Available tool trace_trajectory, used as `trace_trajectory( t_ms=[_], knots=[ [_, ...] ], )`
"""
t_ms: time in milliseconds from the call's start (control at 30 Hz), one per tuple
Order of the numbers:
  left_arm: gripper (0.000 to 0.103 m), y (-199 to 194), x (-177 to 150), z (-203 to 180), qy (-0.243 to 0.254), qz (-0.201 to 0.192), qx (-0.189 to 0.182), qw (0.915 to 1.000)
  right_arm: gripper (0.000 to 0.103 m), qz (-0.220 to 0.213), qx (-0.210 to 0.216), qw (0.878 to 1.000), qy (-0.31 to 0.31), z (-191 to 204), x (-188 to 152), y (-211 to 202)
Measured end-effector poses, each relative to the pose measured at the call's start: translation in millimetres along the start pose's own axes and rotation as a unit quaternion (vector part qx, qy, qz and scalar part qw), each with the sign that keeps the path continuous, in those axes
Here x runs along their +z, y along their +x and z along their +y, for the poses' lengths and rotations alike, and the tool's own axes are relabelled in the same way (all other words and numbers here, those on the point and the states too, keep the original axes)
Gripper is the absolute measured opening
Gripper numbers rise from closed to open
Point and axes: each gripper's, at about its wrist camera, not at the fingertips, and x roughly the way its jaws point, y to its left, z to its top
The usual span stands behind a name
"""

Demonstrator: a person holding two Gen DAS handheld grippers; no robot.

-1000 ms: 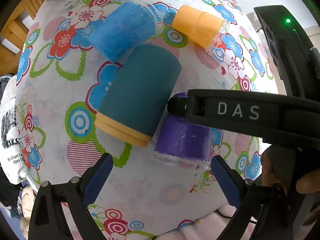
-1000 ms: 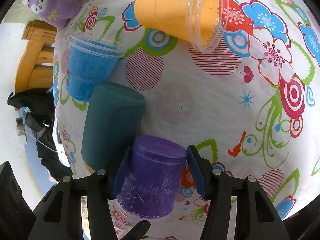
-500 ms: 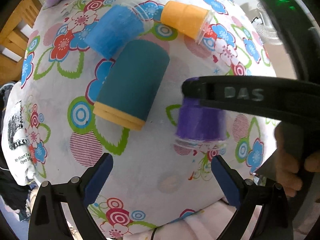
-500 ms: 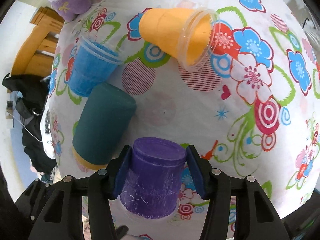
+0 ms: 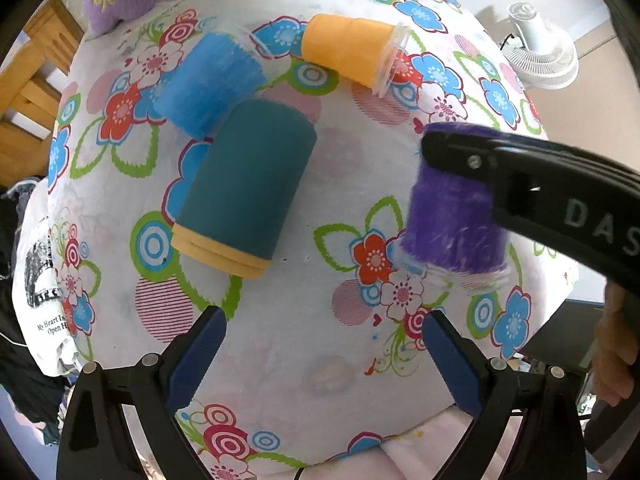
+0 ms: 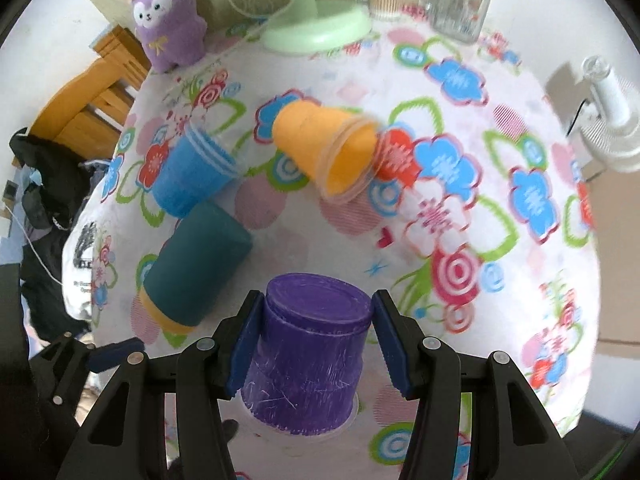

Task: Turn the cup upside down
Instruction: 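Lift the purple cup with the right tool and turn it rim-down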

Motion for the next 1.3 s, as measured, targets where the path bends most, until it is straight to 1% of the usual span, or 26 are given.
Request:
trace_trajectory(
  t_ms=[233, 367, 467, 567, 667, 733, 800, 867, 933, 967, 1033, 1167, 1300],
  knots=[
    [0.099, -11.6, -3.5, -13.1, -0.008, -0.029, 0.022, 0.9993, 0.057, -0.044, 0.001, 0.999, -0.015, -13.1, -10.8, -32.3],
    [0.099, -15.5, -9.9, -22.4, -0.02, -0.043, 0.036, 0.9982, 0.057, -0.084, -0.008, 0.996, -0.038, -17.7, -20.8, -49.0],
    [0.099, -12.6, -12.7, -29.4, -0.031, -0.053, 0.043, 0.9972, 0.057, -0.107, -0.014, 0.993, -0.054, -23.6, -30.2, -51.9],
    [0.099, -7.0, -14.7, -34.2, -0.04, -0.067, 0.05, 0.9957, 0.057, -0.119, -0.016, 0.991, -0.063, -30.8, -40.1, -48.3],
    [0.099, 3.3, -13.7, -36.8, -0.049, -0.077, 0.061, 0.9939, 0.058, -0.133, -0.015, 0.989, -0.061, -38.8, -50.6, -42.8],
    [0.099, 6.7, -13.6, -37.7, -0.056, -0.088, 0.059, 0.9928, 0.058, -0.147, -0.012, 0.987, -0.06, -42.2, -57.1, -40.2],
    [0.099, 9.6, -14.0, -39.5, -0.06, -0.098, 0.06, 0.9916, 0.058, -0.177, -0.018, 0.982, -0.064, -42.8, -63.0, -41.1],
    [0.099, 14.1, -15.1, -41.2, -0.059, -0.107, 0.072, 0.9899, 0.058, -0.212, -0.025, 0.974, -0.071, -41.3, -68.0, -43.4],
    [0.099, 19.5, -16.5, -41.6, -0.056, -0.115, 0.081, 0.9884, 0.058, -0.25, -0.031, 0.964, -0.084, -37.9, -73.6, -43.0],
    [0.099, 23.1, -17.4, -40.8, -0.057, -0.118, 0.086, 0.9876, 0.058, -0.262, -0.035, 0.96, -0.089, -37.0, -75.6, -41.4],
    [0.099, 28.5, -19.3, -37.5, -0.062, -0.123, 0.09, 0.9864, 0.058, -0.279, -0.046, 0.954, -0.1, -33.2, -77.6, -34.2],
    [0.099, 37.1, -22.7, -28.0, -0.074, -0.132, 0.099, 0.9836, 0.058, -0.298, -0.053, 0.946, -0.115, -26.6, -82.4, -17.7],
    [0.099, 44.1, -25.9, -22.0, -0.072, -0.136, 0.108, 0.9821, 0.058, -0.317, -0.064, 0.938, -0.126, -18.1, -88.8, -4.4]
  ],
)
